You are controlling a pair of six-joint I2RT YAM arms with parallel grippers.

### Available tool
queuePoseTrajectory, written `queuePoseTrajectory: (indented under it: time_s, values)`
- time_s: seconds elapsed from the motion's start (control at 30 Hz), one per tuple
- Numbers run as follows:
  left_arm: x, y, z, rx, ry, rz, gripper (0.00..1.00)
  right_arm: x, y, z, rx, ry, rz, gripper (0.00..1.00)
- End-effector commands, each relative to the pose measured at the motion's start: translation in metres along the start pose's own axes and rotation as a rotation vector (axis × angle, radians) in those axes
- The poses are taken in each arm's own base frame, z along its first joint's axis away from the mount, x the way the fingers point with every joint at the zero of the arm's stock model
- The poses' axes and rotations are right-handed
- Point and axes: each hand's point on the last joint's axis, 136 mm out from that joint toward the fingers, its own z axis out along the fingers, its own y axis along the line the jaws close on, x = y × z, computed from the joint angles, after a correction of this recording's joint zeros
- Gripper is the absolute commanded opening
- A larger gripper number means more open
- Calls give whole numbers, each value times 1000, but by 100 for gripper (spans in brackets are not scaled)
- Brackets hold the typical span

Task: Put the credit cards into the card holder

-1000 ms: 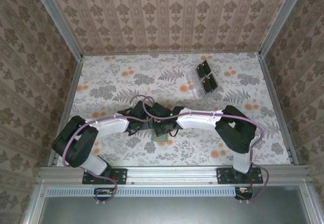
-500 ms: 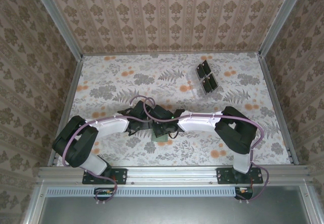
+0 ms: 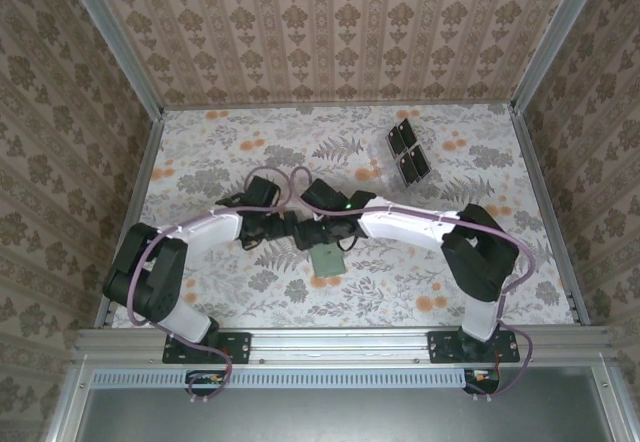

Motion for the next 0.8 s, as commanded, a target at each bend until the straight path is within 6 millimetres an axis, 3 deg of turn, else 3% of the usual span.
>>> queuePoseTrajectory:
  time_s: [0.0,0.1,0.23,0.43,0.53,0.63,0.77]
  values:
    - [-60,6,-24,11,-158,17,100,-63,39,-77,-199,-230,-10,96]
    - [-94,14,-57,28,-273,12,100,-73,5,-109,-156,-312,33,100]
    - [-127,40,-103,-3,-469,12,100,-79,-66,-158,-36,-447,135,100]
    - [-142,91,-145,-179,-799,95,100,-61,-190,-205,285,-592,270,100]
    - [-136,108,-142,-254,-911,167,100,-46,-242,-220,415,-678,329,100]
    - [-131,126,-120,-310,-860,178,100,-26,-282,-227,535,-737,350,100]
    - [-130,139,-100,-349,-867,209,100,-1,-323,-220,658,-713,384,100]
